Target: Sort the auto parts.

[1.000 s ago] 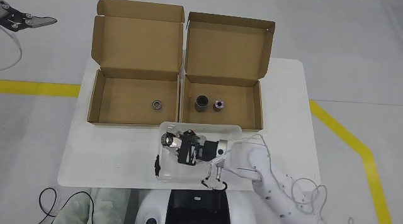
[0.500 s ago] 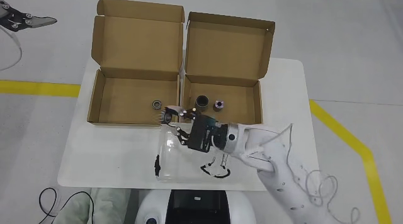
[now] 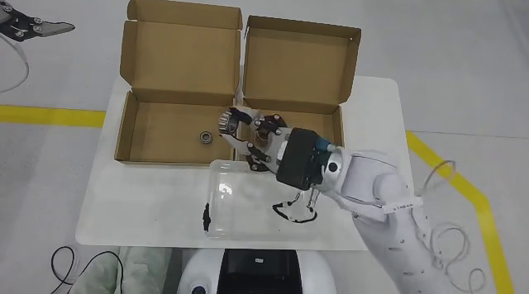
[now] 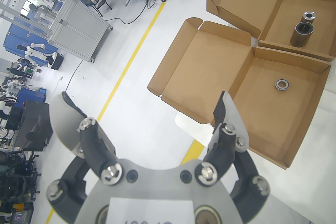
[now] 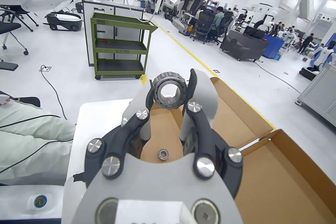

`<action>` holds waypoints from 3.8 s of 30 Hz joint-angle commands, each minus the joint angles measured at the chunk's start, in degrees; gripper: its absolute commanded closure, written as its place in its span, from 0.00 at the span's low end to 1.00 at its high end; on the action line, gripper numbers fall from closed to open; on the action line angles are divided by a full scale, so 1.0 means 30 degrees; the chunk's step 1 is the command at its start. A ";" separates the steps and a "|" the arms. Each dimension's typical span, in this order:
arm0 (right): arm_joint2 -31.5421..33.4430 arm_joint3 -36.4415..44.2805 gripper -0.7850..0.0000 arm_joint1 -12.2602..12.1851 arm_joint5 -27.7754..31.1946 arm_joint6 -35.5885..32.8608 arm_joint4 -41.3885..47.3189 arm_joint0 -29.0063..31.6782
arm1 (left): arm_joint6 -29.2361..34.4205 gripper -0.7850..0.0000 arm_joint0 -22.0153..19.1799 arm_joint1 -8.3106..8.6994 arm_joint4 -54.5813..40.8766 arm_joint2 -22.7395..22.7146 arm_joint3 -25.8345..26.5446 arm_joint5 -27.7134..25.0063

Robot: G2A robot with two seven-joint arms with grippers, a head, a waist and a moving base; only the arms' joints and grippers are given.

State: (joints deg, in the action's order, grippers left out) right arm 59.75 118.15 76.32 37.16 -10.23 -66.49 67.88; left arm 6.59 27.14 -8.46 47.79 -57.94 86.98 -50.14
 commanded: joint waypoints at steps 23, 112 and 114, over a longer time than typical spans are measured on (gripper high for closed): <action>-0.1048 0.1674 1.00 0.0303 -0.1728 -0.1624 0.0601 -0.3581 | 0.0000 0.00 0.0000 0.0000 0.0000 0.0000 0.0000 0.0000; -1.2105 -2.4990 0.93 0.8531 -0.7284 -0.5886 0.2495 -1.2687 | 0.0000 0.00 0.0000 0.0000 0.0000 0.0000 0.0000 0.0000; -1.2185 -2.5440 0.90 0.8798 -0.7234 -0.5804 0.2481 -1.2805 | 0.0000 0.00 0.0000 0.0000 0.0000 0.0000 0.0000 0.0000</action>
State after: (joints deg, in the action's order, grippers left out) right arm 23.27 42.38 102.41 15.43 -27.73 -59.01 29.60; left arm 6.59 27.14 -8.46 47.79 -57.94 86.98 -50.14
